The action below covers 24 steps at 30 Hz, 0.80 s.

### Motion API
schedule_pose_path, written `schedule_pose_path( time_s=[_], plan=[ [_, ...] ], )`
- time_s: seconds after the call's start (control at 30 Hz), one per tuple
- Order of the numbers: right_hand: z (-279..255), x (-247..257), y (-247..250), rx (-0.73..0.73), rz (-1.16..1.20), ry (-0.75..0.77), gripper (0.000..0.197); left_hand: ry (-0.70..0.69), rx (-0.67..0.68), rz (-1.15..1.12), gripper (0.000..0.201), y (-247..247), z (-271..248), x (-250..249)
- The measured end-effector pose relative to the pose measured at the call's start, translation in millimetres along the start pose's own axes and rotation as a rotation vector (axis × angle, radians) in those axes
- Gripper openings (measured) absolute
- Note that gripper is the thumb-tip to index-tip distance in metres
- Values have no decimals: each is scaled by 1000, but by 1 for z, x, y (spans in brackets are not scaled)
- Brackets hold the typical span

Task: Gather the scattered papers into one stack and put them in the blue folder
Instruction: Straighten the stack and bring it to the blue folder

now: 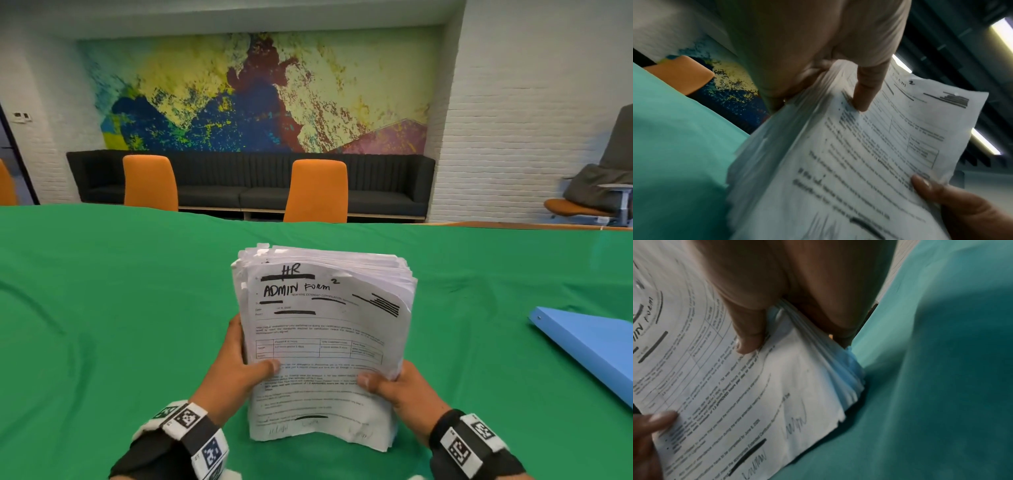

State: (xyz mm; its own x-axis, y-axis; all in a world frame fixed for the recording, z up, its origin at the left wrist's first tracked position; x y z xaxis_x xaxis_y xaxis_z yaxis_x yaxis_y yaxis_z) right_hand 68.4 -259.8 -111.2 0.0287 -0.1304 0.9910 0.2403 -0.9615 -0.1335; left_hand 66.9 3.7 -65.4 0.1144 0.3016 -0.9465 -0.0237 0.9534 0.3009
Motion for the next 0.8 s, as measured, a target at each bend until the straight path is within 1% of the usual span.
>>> schedule_pose_path(
  time_s=[0.13,0.17,0.23,0.27,0.37,0.4,0.5,0.6,0.67,0.77,0.8],
  plan=[
    [-1,0,-1,-37,-2,25,31,12,69,86,59,-3,-4,8],
    [-2,3,-2,-46,-6,39,36,8,83,97,57,-3,-5,8],
    [-5,12,-3,-36,-7,55,63,-4,96,76,55,0,-6,3],
    [-6,17,-4,-20,-12,62,69,-6,100,41,55,1,-5,-1],
    [-11,38,-8,13,3,113,52,29,136,-114,56,0,-5,-14],
    [-13,44,-10,18,14,125,51,40,144,-159,57,-1,-4,-17],
    [-16,52,-13,11,54,131,55,69,154,-237,56,-7,-4,-21],
    [-18,55,-13,23,87,142,57,89,155,-242,50,-12,-7,-17],
    [-17,57,-14,1,80,157,54,80,111,-203,48,-13,-7,-15],
    [-13,55,-13,-66,44,185,38,48,-12,-145,48,-12,-4,-14],
    [-12,53,-13,-85,35,186,36,44,-50,-143,48,-12,-3,-14]
  ],
)
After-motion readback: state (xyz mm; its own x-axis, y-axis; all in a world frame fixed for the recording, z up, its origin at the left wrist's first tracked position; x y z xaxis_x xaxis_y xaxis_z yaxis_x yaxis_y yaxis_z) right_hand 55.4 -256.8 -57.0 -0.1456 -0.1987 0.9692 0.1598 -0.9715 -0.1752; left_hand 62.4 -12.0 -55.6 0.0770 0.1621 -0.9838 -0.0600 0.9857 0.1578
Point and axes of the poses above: each hand's wrist, its own z-axis towards the middle knuckle, its own y-axis out of the back of the hand, x = y × z, the point moved 7 cm from there along z, towards the middle knuckle, and after that the axes turned 8 degrees about z, right-handed, at the moved point
